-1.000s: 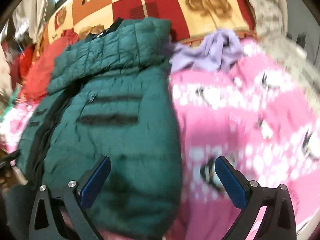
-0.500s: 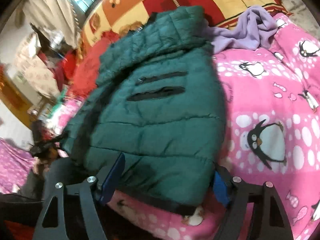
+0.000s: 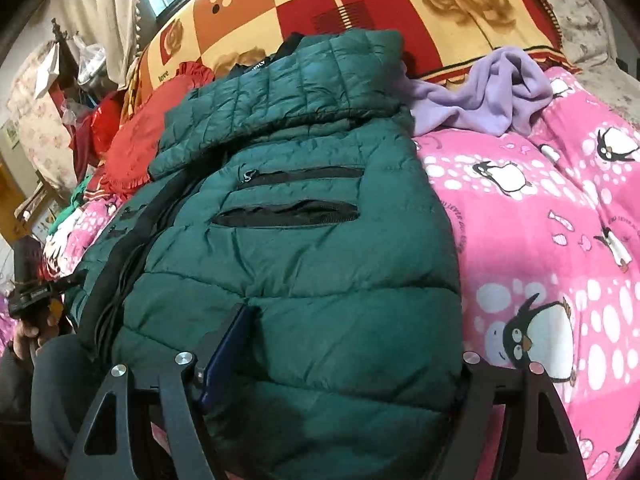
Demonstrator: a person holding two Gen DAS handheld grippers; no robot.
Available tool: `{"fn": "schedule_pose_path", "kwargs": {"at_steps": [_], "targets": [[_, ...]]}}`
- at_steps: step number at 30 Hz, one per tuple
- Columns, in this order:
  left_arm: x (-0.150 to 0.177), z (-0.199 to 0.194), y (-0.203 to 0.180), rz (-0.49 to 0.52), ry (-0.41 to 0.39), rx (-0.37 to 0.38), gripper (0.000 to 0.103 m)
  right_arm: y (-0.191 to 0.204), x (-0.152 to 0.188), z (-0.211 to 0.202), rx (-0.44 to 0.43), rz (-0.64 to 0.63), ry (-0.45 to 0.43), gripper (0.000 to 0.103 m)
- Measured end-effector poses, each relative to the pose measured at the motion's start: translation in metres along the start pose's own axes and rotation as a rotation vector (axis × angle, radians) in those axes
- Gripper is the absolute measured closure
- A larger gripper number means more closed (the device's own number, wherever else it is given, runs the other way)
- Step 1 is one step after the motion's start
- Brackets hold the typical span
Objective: Fold large clothes
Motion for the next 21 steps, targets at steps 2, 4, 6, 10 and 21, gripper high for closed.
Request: {"fn": "schedule_pose_path", "kwargs": {"at_steps": [2, 4, 6, 10, 21], "targets": [[0.000, 0.003, 0.001, -0.028, 0.001, 0.009, 0.043, -0.006, 0.001, 0.001, -0.012, 0.042, 0.003, 0.025], [-0.003, 0.005, 0.000, -0.049, -0.008, 0.021, 0.043, -0.009, 0.001, 0.000, -0.013, 0.061, 0.000, 0.025], [-0.004, 0.007, -0.001, -0.083, -0.002, 0.038, 0.043, -0.004, -0.001, 0.003, -0.002, 0.040, 0.009, 0.026], [-0.006, 0.000, -0.014, -0.091, -0.006, 0.110, 0.043, 0.001, -0.007, -0.005, -0.049, 0.024, -0.030, 0.052], [-0.011, 0.017, -0.008, -0.128, 0.005, 0.091, 0.049, -0.004, 0.001, 0.005, -0.045, 0.067, -0.006, 0.041]]}}
Point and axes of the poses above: each gripper's, at about its wrist camera, not at the fingertips, and z roughly the way its jaws point, y to its left, x to its underside, the point moved 7 cm from there along z, roughly the way its jaws point, and after that the axes turned 6 degrees about -y, right-handed, at the moved point
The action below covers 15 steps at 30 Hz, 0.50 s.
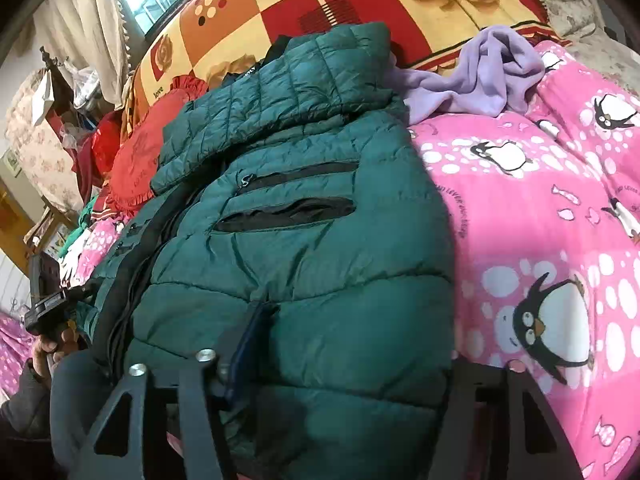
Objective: Fold large clothes
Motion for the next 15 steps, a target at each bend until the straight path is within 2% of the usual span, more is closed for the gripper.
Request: {"fn": "schedule_pose_path", "kwargs": {"at_steps": [1, 3, 4, 6, 7, 8, 9, 11, 15], "targets": [[-0.002, 0.001, 0.001, -0.015, -0.003, -0.003, 0.049, 0.001, 0.000, 0.001, 0.013, -0.008, 0.010, 0.041], [-0.006, 0.001, 0.004, -0.066, -0.015, -0.008, 0.049, 0.005, -0.004, -0.001, 0.031, -0.035, 0.008, 0.050], [-0.007, 0.000, 0.005, -0.088, -0.022, -0.011, 0.049, 0.009, -0.006, -0.004, 0.040, -0.064, -0.008, 0.059], [-0.009, -0.003, 0.005, -0.115, -0.034, -0.009, 0.049, 0.019, -0.011, -0.012, 0.063, -0.141, -0.051, 0.070], [-0.010, -0.006, 0.004, -0.122, -0.045, -0.006, 0.057, 0.023, -0.014, -0.016, 0.060, -0.159, -0.071, 0.076], [-0.011, -0.009, 0.004, -0.119, -0.055, -0.019, 0.079, 0.027, -0.016, -0.022, 0.050, -0.164, -0.092, 0.080], [-0.013, -0.013, 0.005, -0.116, -0.059, -0.036, 0.086, 0.030, -0.018, -0.028, 0.043, -0.162, -0.111, 0.081], [-0.018, -0.023, 0.002, -0.111, -0.079, -0.030, 0.090, 0.033, -0.022, -0.040, 0.033, -0.141, -0.142, 0.084], [-0.032, -0.047, -0.012, -0.067, -0.122, -0.014, 0.090, 0.046, -0.022, -0.063, -0.013, -0.080, -0.189, 0.086]]}}
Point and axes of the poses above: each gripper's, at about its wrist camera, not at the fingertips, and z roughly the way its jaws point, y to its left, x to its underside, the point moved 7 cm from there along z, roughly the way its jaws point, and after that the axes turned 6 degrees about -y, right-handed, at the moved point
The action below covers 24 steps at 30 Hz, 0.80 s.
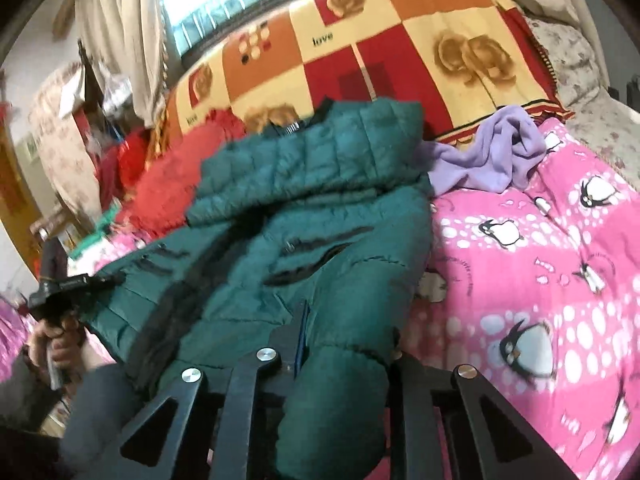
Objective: Fold large clothes
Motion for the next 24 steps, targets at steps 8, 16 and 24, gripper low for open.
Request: {"fn": "schedule_pose_path", "kwargs": {"at_steps": [8, 16, 24], "targets": [[-0.023, -0.058, -0.015, 0.002, -0.050, 0.101, 0.090, 0.006, -0.018, -0.055, -0.112, 0.211, -0.122, 0.087], [-0.007, -0.102, -0.028, 0.048, -0.066, 0.121, 0.090, 0.032, -0.016, -0.099, -0.123, 0.170, -0.146, 0.087], [-0.009, -0.138, -0.023, 0.028, -0.133, 0.149, 0.090, 0.063, -0.014, -0.131, -0.135, 0.098, -0.182, 0.087]]}}
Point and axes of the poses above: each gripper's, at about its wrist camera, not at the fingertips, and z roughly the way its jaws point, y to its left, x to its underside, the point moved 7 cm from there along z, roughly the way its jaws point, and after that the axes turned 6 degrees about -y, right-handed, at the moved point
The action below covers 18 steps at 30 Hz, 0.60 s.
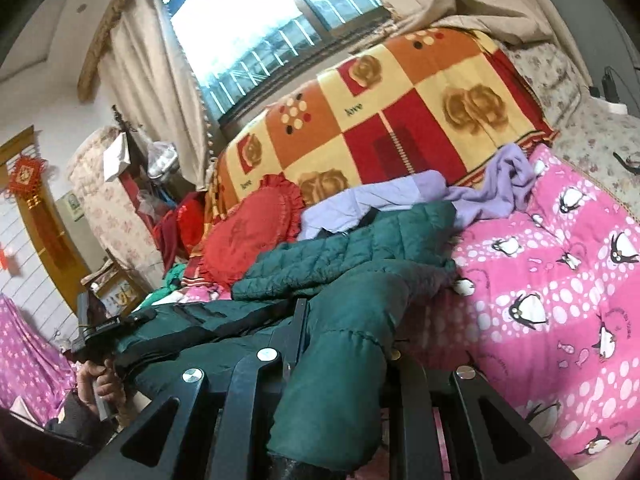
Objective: Fold large clothes
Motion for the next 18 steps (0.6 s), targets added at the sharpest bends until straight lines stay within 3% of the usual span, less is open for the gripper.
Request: {"fn": "schedule_pose_path", "kwargs": {"at_steps": [8, 18], "targets": [[-0.017, -0.005, -0.011, -0.012, -0.069, 0.054, 0.090, 0.008, -0.013, -0.008, 0.000, -0.037, -0.030, 0.087], [-0.074, 0.051, -0.013, -0.115, -0.135, -0.004, 0.090, -0.033, -0.065, 0.061, 0.080, 0.066, -0.124, 0.087]]}}
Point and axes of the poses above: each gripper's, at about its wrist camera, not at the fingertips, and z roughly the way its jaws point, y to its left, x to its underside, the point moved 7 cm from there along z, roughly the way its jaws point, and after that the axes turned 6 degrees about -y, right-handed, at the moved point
